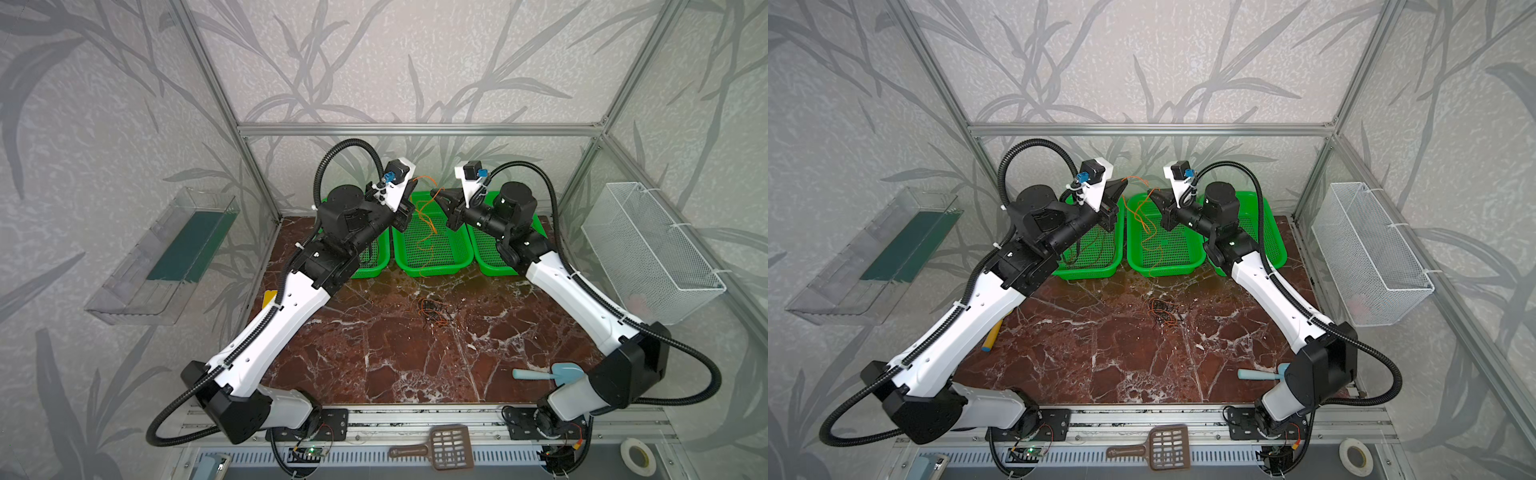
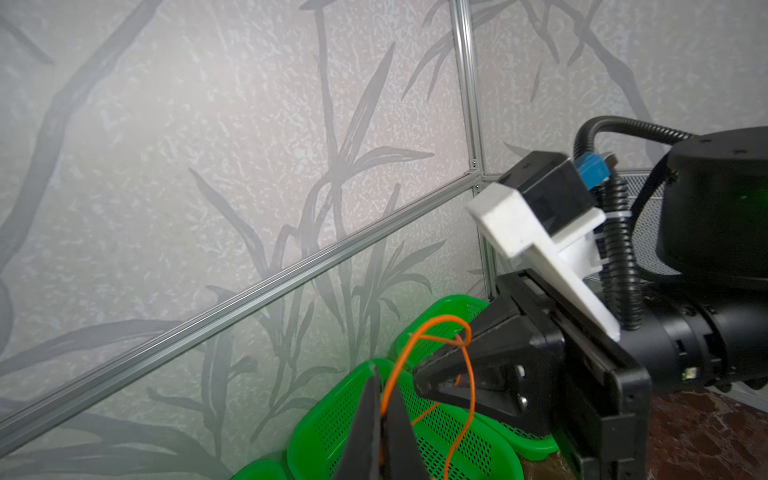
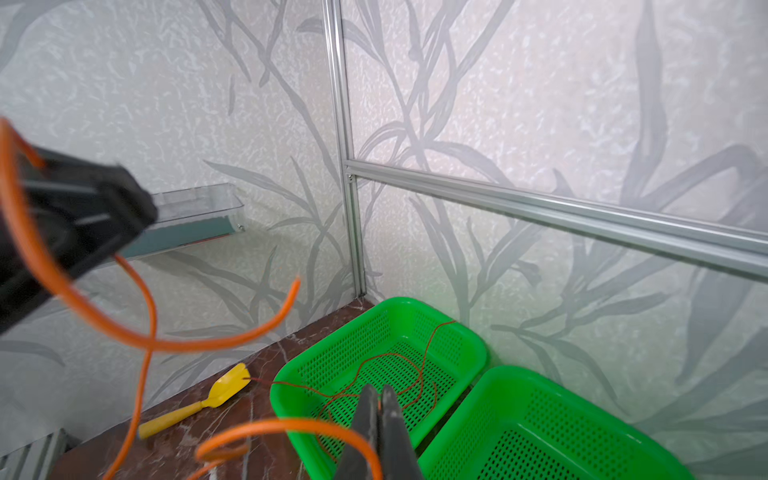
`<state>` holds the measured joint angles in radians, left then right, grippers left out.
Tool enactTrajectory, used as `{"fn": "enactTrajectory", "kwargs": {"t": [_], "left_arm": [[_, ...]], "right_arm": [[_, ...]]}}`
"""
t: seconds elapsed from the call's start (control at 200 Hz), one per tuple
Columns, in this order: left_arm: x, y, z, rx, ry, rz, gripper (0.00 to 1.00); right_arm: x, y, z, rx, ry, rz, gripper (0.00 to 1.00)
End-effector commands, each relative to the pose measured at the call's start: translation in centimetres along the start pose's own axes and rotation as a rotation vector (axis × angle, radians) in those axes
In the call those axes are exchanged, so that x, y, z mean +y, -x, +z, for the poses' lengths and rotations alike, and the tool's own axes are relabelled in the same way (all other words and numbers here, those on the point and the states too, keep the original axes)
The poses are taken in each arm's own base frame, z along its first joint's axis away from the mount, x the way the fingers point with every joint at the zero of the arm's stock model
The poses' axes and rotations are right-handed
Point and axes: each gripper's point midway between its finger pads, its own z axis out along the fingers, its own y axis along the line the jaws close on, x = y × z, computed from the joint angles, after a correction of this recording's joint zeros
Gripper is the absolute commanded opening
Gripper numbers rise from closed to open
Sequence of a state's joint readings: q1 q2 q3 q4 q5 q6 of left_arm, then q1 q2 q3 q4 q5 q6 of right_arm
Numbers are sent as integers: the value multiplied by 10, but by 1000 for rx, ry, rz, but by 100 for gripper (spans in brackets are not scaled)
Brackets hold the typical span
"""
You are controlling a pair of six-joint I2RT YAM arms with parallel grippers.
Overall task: Untangle the cables
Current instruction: 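Carry the orange wire over the middle basket with both grippers and release it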
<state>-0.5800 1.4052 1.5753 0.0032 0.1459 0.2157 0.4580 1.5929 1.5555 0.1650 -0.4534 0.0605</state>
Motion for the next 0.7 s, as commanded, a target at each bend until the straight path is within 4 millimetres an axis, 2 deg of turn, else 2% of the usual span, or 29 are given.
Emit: {"fn": "enactTrajectory", "kwargs": {"t": [0.0,0.04,0.06,0.165,0.25,0.445,0.695], "left_arm": [[6,-19,23,-18,-24,-92,0],[9,-27,31,-12,-27,-110,0],[10,-33,35,-7,-29,-120,0],[19,-61,54,25,-34,-172,0],[25,-87,66,50,-36,-217,0],[37,-154,93,124,-40,-324,0],[41,-244,123,243,-43,-427,0]], "right_arm": [[-23,-18,16,64,-21,-14,0],[-29,-14,19,54,-29,-27,0],[-35,-24,27,73,-35,-19,0],[-51,-28,41,86,-46,-17,0],[-61,-41,52,114,-59,-20,0],[-92,-105,68,221,-129,5,0],[-131,-202,67,377,-228,66,0]]}}
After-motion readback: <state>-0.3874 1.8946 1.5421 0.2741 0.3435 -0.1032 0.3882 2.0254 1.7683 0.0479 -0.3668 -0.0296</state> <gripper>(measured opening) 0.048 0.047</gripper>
